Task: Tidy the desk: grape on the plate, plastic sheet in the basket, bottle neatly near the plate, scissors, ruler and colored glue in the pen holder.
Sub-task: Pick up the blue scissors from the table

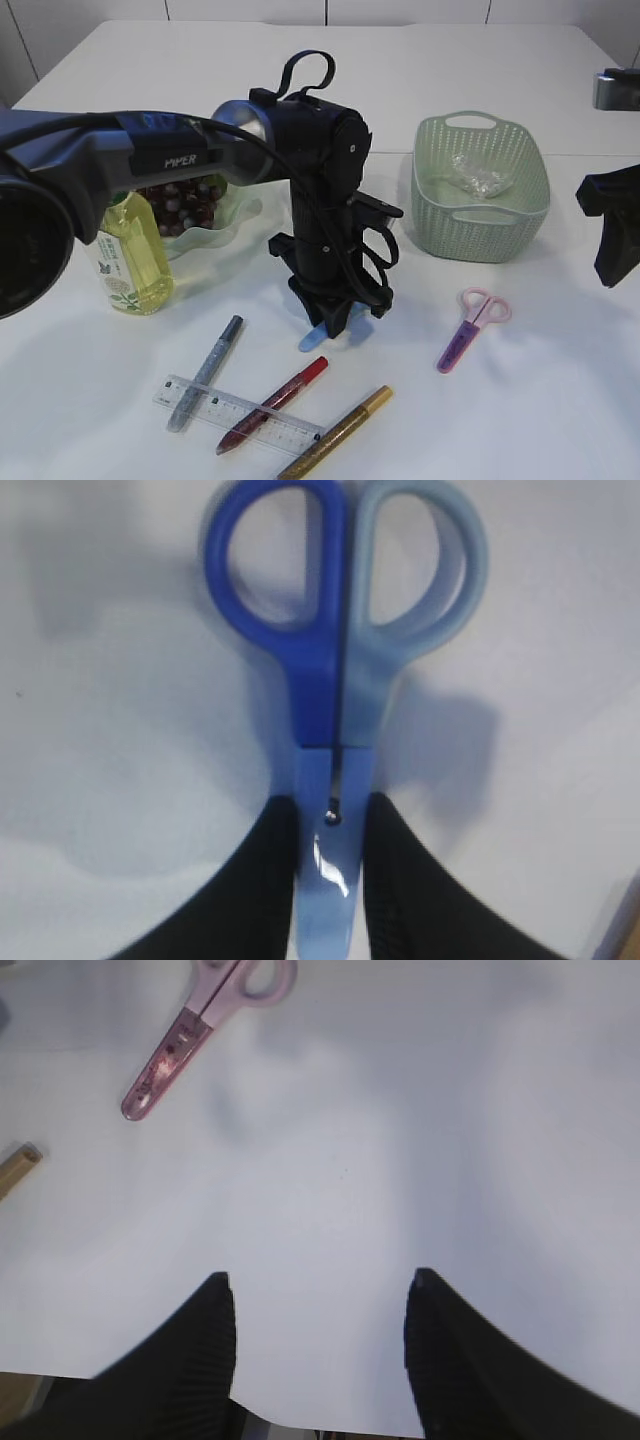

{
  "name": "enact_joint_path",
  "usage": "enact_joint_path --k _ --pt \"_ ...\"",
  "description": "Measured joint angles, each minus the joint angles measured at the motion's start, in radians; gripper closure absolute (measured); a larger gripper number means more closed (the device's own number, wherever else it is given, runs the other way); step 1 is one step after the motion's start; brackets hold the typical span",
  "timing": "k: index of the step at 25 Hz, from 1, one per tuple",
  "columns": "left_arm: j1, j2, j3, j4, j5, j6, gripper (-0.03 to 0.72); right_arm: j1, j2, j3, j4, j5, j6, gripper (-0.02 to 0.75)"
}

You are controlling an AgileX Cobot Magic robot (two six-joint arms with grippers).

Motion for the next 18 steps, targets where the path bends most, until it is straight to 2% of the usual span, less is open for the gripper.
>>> enact_joint_path --k 18 --pt "0.003 -0.065 0.028 0.006 0.003 -0.008 0.547 0.000 0.000 0.000 0.018 0.002 0.000 0.307"
